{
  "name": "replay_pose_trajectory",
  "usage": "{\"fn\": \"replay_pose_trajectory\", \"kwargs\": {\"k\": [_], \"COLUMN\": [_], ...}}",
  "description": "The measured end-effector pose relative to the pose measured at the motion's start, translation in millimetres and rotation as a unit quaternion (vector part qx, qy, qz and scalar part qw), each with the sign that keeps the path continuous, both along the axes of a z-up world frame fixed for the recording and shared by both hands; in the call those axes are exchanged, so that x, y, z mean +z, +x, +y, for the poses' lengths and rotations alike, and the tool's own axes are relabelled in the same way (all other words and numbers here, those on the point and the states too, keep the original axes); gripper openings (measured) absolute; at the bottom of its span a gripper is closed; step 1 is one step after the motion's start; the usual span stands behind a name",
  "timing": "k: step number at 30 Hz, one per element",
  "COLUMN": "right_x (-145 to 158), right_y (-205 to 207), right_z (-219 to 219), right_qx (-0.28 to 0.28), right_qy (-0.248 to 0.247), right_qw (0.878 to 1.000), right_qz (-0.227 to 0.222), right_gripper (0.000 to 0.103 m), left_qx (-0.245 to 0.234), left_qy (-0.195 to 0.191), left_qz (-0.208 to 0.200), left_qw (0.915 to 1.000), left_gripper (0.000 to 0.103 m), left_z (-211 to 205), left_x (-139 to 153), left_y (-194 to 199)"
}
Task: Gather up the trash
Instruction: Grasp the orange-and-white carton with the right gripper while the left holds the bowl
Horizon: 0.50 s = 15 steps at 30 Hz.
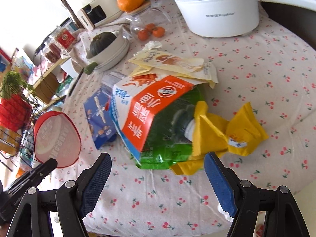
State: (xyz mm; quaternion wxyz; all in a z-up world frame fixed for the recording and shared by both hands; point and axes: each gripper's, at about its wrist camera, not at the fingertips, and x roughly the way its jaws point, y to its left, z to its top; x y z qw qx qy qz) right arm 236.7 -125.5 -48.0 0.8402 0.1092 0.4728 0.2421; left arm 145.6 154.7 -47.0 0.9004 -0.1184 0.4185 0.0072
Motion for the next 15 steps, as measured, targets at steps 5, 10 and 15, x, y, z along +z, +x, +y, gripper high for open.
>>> {"fn": "replay_pose_trajectory", "kwargs": {"k": [5, 10, 15], "right_x": [-21, -40, -49], "right_y": [17, 33, 44], "right_z": [20, 38, 43], "right_qx": [0.012, 0.025, 0.022], "right_qy": [0.057, 0.101, 0.137], "right_qw": [0.998, 0.994, 0.99], "right_qz": [0.021, 0.035, 0.037], "right_gripper": [0.067, 0.051, 0.027], "left_qx": [-0.001, 0.003, 0.0], "left_qy": [-0.004, -0.016, -0.017], "left_qz": [0.013, 0.026, 0.025], "left_qw": [0.9999, 0.9995, 0.9995], "left_gripper": [0.017, 0.017, 0.017], "left_z": [4, 7, 4], "left_x": [-6, -12, -12], "left_y": [-3, 2, 6]}}
